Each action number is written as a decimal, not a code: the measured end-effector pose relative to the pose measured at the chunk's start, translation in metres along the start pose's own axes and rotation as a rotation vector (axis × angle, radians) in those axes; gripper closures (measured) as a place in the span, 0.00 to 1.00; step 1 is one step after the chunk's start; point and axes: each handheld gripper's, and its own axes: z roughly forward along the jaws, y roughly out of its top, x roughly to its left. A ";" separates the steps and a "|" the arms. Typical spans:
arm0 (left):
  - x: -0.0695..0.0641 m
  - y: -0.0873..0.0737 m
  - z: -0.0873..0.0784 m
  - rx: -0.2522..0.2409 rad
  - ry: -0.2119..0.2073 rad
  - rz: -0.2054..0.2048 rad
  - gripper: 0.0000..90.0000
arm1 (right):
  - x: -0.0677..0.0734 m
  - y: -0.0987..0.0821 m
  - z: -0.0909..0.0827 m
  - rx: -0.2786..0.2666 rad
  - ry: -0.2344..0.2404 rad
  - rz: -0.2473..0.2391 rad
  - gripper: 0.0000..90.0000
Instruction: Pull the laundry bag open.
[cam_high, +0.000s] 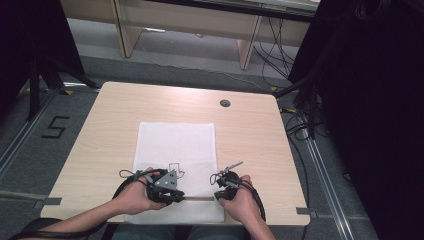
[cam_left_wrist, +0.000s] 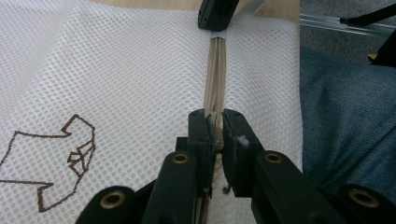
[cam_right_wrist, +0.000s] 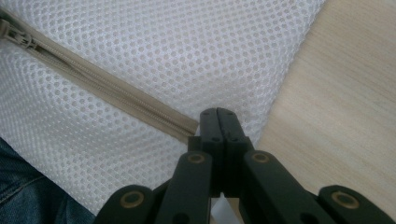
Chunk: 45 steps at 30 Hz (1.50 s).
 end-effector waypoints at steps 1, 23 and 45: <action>0.000 0.000 0.000 -0.002 0.000 0.000 0.91 | 0.000 0.000 0.000 0.002 -0.003 0.003 1.00; 0.001 -0.009 -0.012 -0.010 0.008 -0.030 0.91 | -0.001 0.000 0.000 -0.009 -0.003 -0.008 1.00; 0.003 -0.016 -0.021 -0.006 0.009 -0.027 0.91 | -0.001 0.000 0.000 -0.004 0.002 -0.002 1.00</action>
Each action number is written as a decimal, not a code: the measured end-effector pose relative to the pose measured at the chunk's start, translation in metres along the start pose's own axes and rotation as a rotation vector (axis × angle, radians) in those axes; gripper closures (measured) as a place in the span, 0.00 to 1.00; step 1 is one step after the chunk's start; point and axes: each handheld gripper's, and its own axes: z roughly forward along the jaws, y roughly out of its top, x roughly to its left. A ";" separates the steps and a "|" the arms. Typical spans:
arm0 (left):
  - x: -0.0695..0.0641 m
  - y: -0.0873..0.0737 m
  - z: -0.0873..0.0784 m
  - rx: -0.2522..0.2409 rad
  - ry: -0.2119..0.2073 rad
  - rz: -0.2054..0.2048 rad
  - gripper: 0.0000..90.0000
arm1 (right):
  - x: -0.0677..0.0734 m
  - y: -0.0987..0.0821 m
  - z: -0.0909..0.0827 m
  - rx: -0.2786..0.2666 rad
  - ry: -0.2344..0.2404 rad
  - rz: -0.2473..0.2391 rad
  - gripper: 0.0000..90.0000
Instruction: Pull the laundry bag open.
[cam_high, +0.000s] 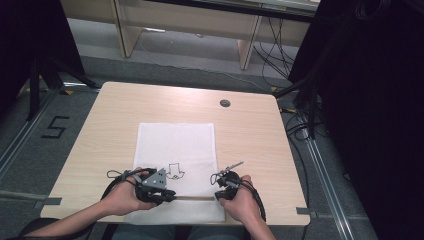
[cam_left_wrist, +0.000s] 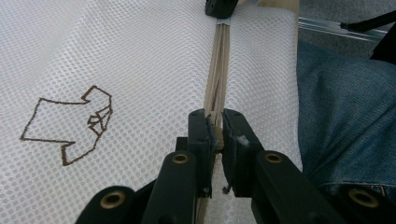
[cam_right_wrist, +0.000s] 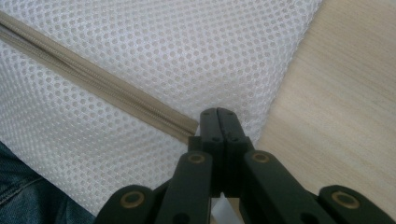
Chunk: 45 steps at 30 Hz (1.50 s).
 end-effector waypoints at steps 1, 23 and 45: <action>0.000 0.000 0.000 0.000 0.002 0.001 0.91 | 0.001 0.000 0.000 0.006 0.000 0.008 1.00; 0.000 -0.004 -0.004 -0.006 -0.002 -0.015 0.91 | 0.001 0.000 0.000 0.000 -0.002 0.006 1.00; 0.001 -0.010 -0.012 0.007 0.015 -0.010 0.91 | 0.000 0.000 0.000 -0.006 -0.007 -0.008 1.00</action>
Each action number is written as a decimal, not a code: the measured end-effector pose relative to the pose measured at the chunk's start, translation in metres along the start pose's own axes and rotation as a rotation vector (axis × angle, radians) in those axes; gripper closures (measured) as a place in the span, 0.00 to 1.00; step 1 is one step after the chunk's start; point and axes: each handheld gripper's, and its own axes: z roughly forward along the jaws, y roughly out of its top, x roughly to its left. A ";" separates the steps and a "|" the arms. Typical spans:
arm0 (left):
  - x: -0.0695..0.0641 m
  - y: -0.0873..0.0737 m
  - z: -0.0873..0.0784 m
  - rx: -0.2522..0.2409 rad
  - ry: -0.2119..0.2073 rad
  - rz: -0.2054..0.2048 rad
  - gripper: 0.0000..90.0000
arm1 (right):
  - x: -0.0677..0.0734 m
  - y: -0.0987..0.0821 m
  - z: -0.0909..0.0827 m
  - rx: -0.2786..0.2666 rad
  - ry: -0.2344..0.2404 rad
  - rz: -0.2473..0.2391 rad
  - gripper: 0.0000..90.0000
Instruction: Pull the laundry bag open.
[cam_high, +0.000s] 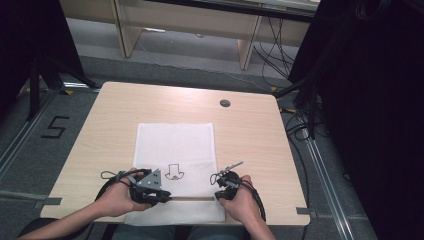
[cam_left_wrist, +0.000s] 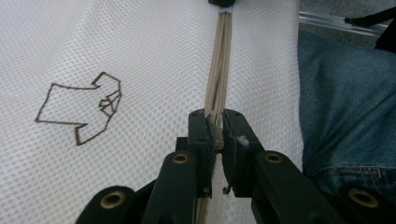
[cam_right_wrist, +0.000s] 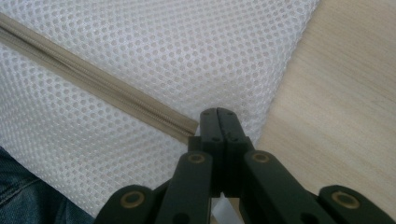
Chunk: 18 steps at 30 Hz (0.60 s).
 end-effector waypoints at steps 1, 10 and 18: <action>0.000 0.000 0.000 0.000 0.000 0.000 0.91 | 0.000 0.000 0.000 0.000 -0.001 0.001 1.00; 0.003 -0.008 -0.008 0.000 0.011 -0.006 0.91 | 0.000 0.000 0.000 0.000 -0.002 0.003 1.00; 0.002 -0.009 -0.010 -0.025 0.009 -0.032 0.91 | 0.001 0.000 -0.001 0.012 0.003 0.024 1.00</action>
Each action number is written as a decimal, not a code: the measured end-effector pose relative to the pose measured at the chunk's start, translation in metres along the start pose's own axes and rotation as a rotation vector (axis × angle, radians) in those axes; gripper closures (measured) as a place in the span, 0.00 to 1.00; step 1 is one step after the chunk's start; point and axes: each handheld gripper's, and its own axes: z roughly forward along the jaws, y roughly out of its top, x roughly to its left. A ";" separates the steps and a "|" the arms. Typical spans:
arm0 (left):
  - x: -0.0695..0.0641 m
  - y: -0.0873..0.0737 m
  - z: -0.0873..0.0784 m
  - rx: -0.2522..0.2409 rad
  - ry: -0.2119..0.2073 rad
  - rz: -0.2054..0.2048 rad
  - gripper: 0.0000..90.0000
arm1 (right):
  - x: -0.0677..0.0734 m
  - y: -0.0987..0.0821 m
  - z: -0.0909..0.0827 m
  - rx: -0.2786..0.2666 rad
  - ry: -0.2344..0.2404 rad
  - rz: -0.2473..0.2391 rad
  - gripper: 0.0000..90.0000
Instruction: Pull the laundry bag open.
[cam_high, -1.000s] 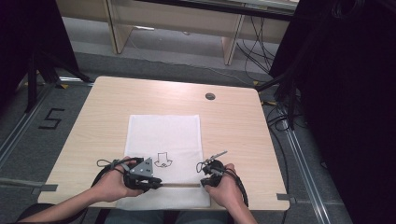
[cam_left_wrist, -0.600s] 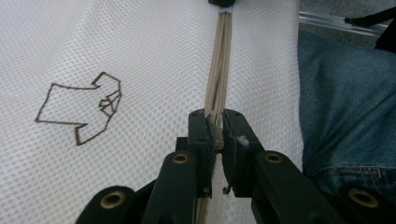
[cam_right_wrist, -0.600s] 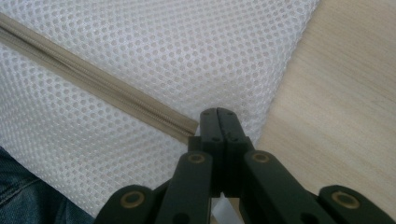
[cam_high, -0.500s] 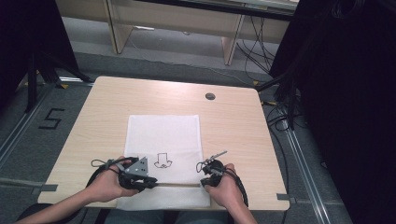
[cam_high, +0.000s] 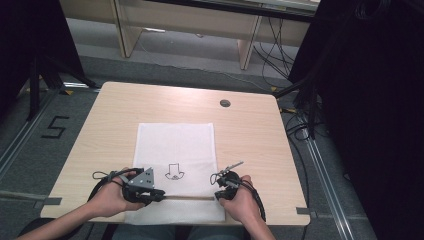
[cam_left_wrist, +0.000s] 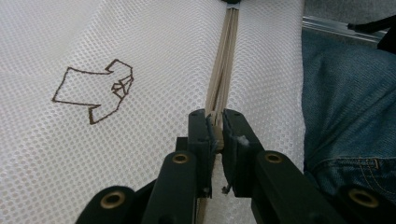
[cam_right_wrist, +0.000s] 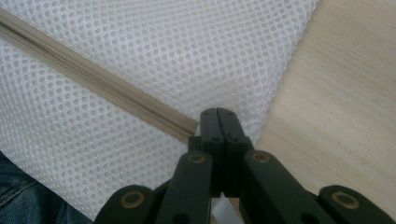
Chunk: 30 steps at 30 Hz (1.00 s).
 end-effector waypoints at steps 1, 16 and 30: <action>0.000 0.000 -0.001 0.005 0.007 0.009 0.91 | 0.000 0.000 0.000 -0.001 0.000 -0.002 1.00; 0.004 -0.007 -0.006 0.003 0.008 -0.020 0.91 | 0.000 0.000 0.000 -0.004 0.000 0.000 1.00; 0.011 -0.008 -0.007 0.018 0.013 -0.010 0.91 | 0.000 0.000 0.000 -0.002 0.001 -0.002 1.00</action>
